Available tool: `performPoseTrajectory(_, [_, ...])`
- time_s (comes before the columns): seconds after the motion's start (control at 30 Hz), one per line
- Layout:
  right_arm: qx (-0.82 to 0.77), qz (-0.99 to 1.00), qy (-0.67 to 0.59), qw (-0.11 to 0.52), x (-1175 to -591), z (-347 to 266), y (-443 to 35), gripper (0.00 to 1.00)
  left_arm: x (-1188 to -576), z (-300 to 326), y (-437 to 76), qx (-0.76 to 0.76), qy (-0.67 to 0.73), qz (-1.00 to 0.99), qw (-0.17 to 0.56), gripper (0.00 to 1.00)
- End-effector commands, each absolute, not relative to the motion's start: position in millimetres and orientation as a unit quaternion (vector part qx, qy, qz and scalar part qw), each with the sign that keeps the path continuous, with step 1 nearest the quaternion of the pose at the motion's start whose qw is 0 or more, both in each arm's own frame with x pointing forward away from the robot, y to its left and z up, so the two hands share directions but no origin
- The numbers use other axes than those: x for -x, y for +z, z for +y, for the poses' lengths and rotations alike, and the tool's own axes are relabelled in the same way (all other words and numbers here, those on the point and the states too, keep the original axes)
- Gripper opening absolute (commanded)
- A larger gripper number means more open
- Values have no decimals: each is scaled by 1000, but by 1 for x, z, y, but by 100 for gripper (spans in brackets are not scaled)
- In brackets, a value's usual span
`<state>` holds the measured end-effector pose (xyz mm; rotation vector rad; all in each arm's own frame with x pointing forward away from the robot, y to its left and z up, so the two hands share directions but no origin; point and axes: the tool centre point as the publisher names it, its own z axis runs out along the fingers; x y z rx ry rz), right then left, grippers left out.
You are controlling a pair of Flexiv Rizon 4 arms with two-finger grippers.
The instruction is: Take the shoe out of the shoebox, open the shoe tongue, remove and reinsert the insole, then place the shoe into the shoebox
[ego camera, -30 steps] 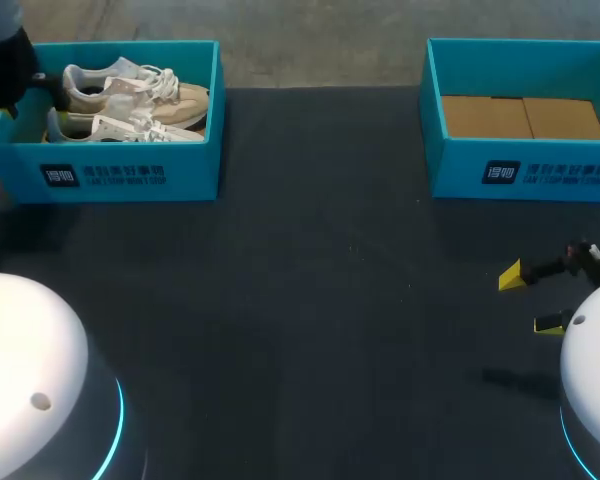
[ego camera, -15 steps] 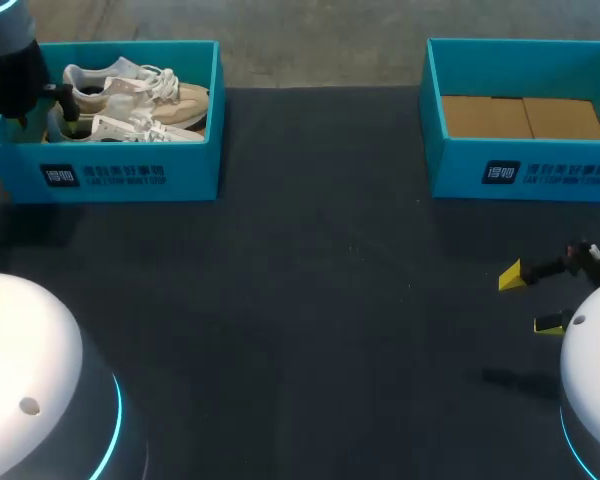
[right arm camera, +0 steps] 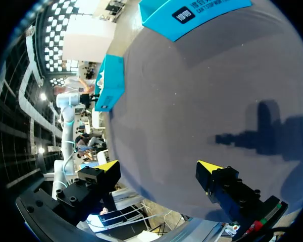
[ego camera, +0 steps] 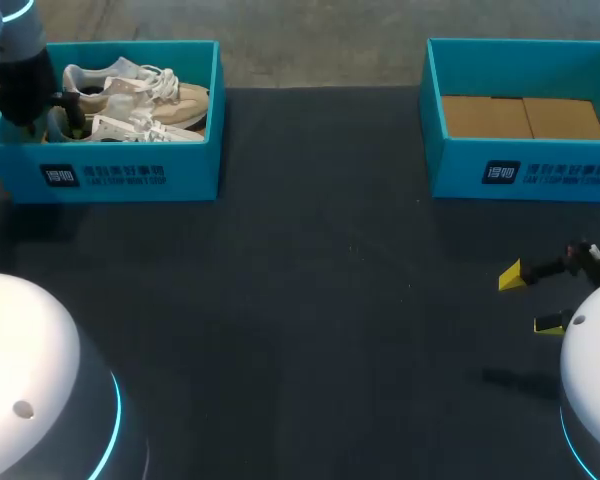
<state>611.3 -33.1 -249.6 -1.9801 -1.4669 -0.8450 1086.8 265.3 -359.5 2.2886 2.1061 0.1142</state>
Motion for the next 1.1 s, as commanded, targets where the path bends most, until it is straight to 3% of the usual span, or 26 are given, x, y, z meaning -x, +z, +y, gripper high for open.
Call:
performPoseTrajectory(0.03, [734, -543, -312, 263, -610, -32, -250, 100, -1091, 265, -363, -735, 35, 677, 12, 87])
performPoseTrajectory(0.37, [734, -543, -312, 263, -610, -32, -250, 100, -1094, 265, -378, -733, 35, 679, -5, 86])
performPoseTrajectory(0.5, [734, -543, -312, 263, -610, -32, -250, 100, -1097, 265, -382, -733, 35, 680, -8, 78])
performPoseTrajectory(0.83, [734, -543, -312, 263, -610, -32, -250, 100, -1103, 263, -392, -735, 31, 677, -13, 78])
performPoseTrajectory(0.9, [734, -543, -312, 263, -610, -32, -250, 100, -1104, 263, -395, -735, 31, 677, -15, 71])
performPoseTrajectory(0.97, [734, -543, -312, 263, -610, -32, -250, 100, -1104, 263, -397, -735, 31, 677, -17, 51])
performPoseTrajectory(1.1, [734, -543, -312, 263, -610, -32, -250, 100, -1106, 264, -401, -734, 26, 678, -23, 43])
